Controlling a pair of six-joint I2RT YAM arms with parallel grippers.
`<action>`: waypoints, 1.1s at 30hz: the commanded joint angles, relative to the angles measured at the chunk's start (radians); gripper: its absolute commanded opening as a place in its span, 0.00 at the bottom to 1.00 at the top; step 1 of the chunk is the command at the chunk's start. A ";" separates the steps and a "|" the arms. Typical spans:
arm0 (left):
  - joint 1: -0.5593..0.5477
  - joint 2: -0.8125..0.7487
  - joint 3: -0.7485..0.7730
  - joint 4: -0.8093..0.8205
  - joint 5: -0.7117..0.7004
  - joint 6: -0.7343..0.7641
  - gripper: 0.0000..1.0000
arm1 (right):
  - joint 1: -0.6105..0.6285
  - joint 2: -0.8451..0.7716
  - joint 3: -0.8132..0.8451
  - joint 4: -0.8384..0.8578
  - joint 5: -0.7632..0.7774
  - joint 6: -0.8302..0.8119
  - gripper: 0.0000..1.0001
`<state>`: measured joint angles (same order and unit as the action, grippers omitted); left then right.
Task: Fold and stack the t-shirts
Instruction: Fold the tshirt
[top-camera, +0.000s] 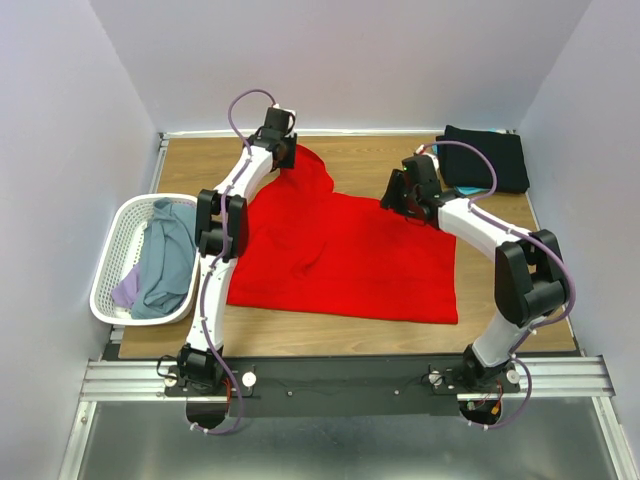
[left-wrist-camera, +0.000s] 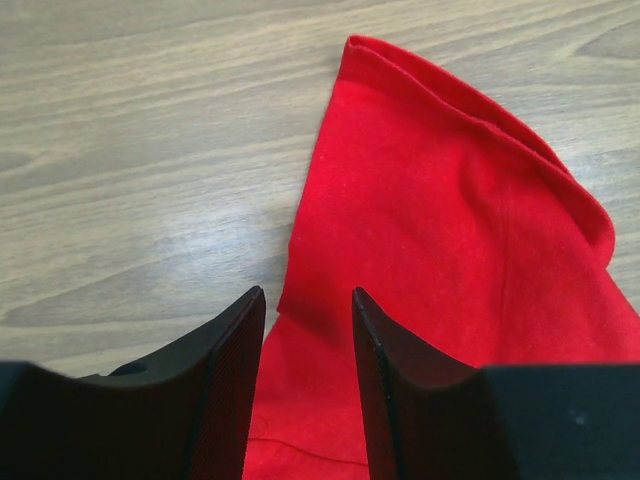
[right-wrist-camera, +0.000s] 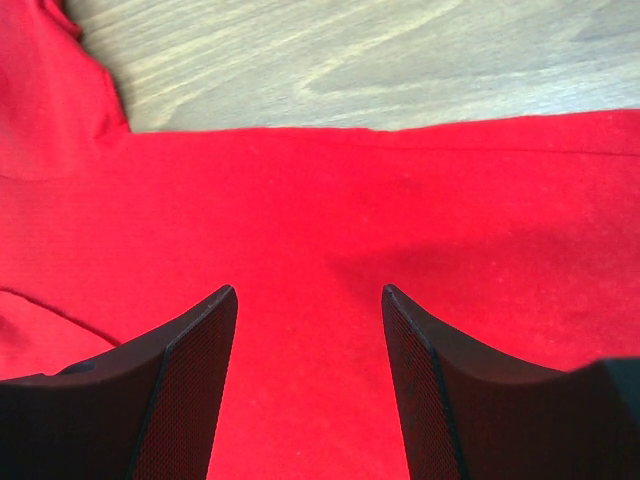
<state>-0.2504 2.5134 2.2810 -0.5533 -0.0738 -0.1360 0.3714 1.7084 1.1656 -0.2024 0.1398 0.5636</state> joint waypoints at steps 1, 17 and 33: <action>0.008 0.030 -0.015 -0.022 0.040 -0.022 0.48 | -0.017 -0.036 -0.020 0.004 -0.016 -0.014 0.67; 0.014 0.030 -0.017 -0.022 0.069 -0.024 0.36 | -0.080 -0.067 -0.029 0.004 -0.029 -0.022 0.67; 0.019 -0.195 -0.231 0.228 0.095 -0.048 0.00 | -0.267 0.026 -0.027 0.003 -0.025 -0.010 0.67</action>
<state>-0.2405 2.4378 2.0903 -0.4343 0.0139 -0.1669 0.1452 1.6890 1.1542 -0.2016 0.1207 0.5568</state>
